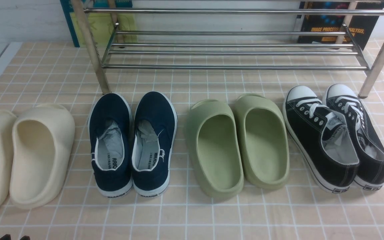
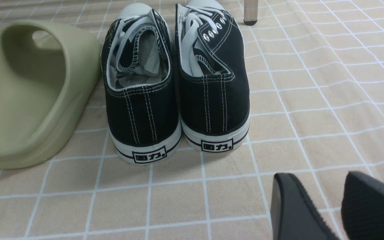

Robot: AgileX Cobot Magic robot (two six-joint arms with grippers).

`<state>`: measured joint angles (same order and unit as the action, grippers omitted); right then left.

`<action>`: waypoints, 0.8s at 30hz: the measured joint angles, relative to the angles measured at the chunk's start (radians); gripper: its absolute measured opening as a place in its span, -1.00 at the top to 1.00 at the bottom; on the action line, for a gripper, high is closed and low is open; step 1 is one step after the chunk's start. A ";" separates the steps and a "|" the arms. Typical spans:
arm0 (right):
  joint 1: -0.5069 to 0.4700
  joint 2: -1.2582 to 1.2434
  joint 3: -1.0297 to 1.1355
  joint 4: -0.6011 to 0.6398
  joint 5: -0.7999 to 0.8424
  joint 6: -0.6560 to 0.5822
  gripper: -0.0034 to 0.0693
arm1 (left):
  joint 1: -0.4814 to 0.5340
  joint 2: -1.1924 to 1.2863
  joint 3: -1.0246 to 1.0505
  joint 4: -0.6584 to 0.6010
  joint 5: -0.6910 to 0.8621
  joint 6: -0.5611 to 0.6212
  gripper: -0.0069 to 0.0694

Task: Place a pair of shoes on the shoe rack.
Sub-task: Use the right arm to grab the shoe closest to it

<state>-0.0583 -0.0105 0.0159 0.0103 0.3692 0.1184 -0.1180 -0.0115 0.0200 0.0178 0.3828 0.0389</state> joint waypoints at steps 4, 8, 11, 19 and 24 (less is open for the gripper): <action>0.000 0.000 0.000 0.000 0.000 0.000 0.25 | 0.000 0.000 0.000 0.000 0.000 0.000 0.19; 0.000 0.000 0.000 0.000 0.000 0.000 0.25 | 0.000 0.000 0.000 0.000 0.000 0.000 0.19; 0.000 0.000 0.000 0.000 0.000 0.000 0.25 | 0.000 0.000 0.000 0.000 0.000 0.000 0.19; 0.000 0.000 0.000 0.000 0.000 0.000 0.25 | 0.000 0.000 0.000 0.000 0.000 0.000 0.19; 0.000 0.000 0.000 -0.016 0.000 0.000 0.25 | 0.000 0.000 0.000 0.000 0.000 0.000 0.19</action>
<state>-0.0583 -0.0105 0.0159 -0.0057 0.3692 0.1184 -0.1180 -0.0115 0.0200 0.0178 0.3828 0.0389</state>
